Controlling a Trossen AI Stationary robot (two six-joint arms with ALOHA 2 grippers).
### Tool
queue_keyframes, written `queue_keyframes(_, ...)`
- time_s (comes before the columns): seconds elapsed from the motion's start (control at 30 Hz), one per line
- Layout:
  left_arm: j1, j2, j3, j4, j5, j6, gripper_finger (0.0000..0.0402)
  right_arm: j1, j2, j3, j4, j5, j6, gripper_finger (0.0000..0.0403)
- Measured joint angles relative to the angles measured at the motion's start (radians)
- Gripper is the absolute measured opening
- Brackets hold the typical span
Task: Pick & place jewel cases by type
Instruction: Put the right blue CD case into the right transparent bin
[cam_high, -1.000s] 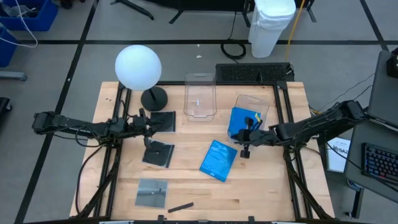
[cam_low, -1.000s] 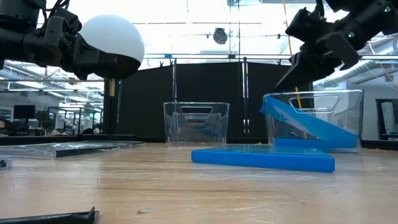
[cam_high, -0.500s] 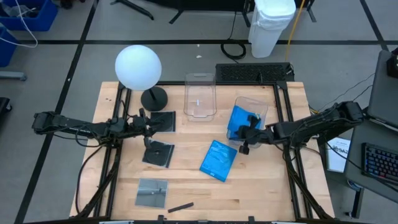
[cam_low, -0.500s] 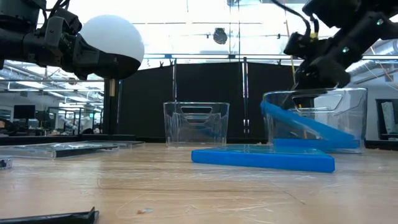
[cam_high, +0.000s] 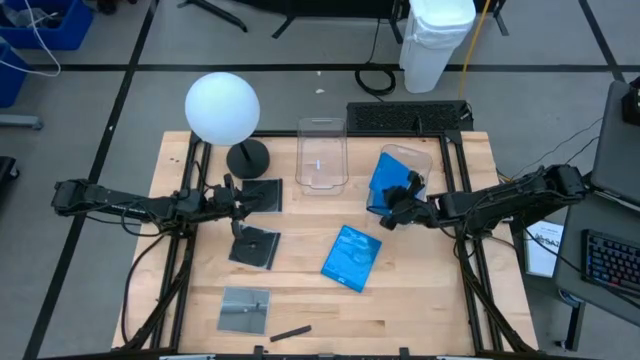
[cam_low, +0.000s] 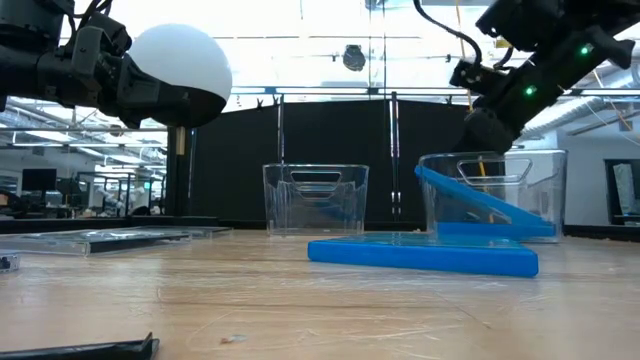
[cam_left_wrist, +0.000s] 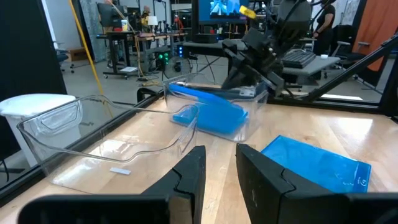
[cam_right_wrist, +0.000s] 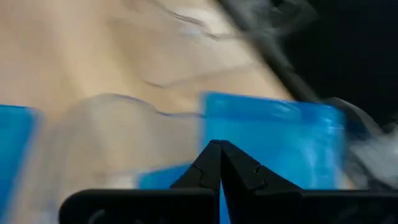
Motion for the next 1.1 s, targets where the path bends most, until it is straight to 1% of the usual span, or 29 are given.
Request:
queue_keyframes(0.13,0.000,0.000,0.000,0.000,0.000,0.000,0.0097,-0.004,0.000,0.000,0.137,-0.171,-0.089,0.0000)
queue_keyframes(0.17,0.000,0.000,0.000,0.000,0.000,0.000,0.0097,-0.008,0.000,0.000,0.165,-0.190,-0.112,0.0000)
queue_keyframes(0.23,0.000,0.000,0.000,0.000,0.000,0.000,0.0097,-0.022,0.000,0.000,0.210,-0.195,-0.167,0.0000)
queue_keyframes(0.3,0.000,0.000,0.000,0.000,0.000,0.000,0.0097,-0.042,0.000,0.000,0.250,-0.196,-0.250,0.0000)
queue_keyframes(0.37,0.000,0.000,0.000,0.000,0.000,0.000,0.0097,-0.065,0.000,0.010,0.259,-0.223,-0.343,0.0000)
queue_keyframes(0.4,0.000,0.000,0.000,0.000,0.000,0.000,0.0097,-0.078,0.000,0.028,0.231,-0.254,-0.375,0.0001)
queue_keyframes(0.47,0.000,0.000,0.000,0.000,0.000,0.000,0.0097,-0.107,0.000,0.095,0.121,-0.342,-0.380,0.0013)
queue_keyframes(0.53,0.000,0.000,0.000,0.000,0.000,0.000,0.0097,-0.130,0.008,0.174,-0.022,-0.424,-0.359,0.0036)
queue_keyframes(0.6,0.000,0.000,0.000,0.000,0.000,0.000,0.0097,-0.142,0.032,0.250,-0.164,-0.446,-0.353,0.0069)
queue_keyframes(0.67,0.000,0.000,0.000,0.000,0.000,0.000,0.0097,-0.144,0.058,0.301,-0.287,-0.436,-0.359,0.0108)
queue_keyframes(0.7,0.000,0.000,0.000,0.000,0.000,0.000,0.0097,-0.144,0.073,0.321,-0.320,-0.417,-0.361,0.0129)
queue_keyframes(0.8,0.000,0.000,0.000,0.000,0.000,0.000,0.0097,-0.144,0.124,0.334,-0.375,-0.346,-0.349,0.0185)
queue_keyframes(0.87,0.000,0.000,0.000,0.000,0.000,0.000,0.0097,-0.144,0.169,0.332,-0.392,-0.314,-0.317,0.0215)
queue_keyframes(0.97,0.000,0.000,0.000,0.000,0.000,0.000,0.0097,-0.143,0.239,0.332,-0.382,-0.311,-0.268,0.0247)
queue_keyframes(1.03,0.000,0.000,0.000,0.000,0.000,0.000,0.0097,-0.139,0.285,0.334,-0.366,-0.260,-0.238,0.0258)
queue_keyframes(1.1,0.000,0.000,0.000,0.000,0.000,0.000,0.0097,-0.134,0.321,0.337,-0.348,-0.175,-0.203,0.0262)
